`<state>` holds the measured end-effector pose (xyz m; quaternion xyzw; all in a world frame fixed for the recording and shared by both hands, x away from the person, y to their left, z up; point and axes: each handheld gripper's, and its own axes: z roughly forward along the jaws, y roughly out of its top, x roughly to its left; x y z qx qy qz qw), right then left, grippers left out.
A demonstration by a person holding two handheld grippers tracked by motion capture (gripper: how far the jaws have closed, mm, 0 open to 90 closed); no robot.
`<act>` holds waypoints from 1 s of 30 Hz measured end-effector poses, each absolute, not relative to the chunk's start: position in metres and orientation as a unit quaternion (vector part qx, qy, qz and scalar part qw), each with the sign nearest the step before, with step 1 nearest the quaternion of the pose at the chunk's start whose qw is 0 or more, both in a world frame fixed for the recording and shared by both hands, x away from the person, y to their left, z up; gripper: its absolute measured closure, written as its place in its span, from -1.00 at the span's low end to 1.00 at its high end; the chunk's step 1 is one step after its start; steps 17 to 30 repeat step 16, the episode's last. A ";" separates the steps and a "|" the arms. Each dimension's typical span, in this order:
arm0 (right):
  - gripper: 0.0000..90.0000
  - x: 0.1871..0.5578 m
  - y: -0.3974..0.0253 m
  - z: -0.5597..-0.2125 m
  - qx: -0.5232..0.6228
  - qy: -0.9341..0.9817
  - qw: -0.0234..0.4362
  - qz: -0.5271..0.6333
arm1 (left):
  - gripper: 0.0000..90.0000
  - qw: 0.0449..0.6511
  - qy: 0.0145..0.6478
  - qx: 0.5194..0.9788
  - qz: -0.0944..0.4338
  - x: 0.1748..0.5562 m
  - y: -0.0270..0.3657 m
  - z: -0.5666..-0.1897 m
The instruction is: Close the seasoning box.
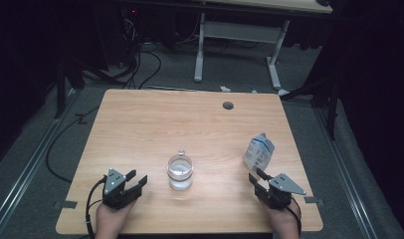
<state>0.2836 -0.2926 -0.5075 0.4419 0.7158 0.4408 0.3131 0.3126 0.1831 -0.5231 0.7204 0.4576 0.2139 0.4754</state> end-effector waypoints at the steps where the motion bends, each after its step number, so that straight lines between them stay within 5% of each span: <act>1: 0.37 0.284 -0.294 -0.508 0.443 0.716 0.311 0.441 | 0.09 0.476 0.459 0.719 0.215 0.312 0.184 -0.523; 30: 0.33 0.286 -0.276 -0.515 0.426 0.734 0.301 0.435 | 0.09 0.478 0.456 0.720 0.213 0.315 0.184 -0.522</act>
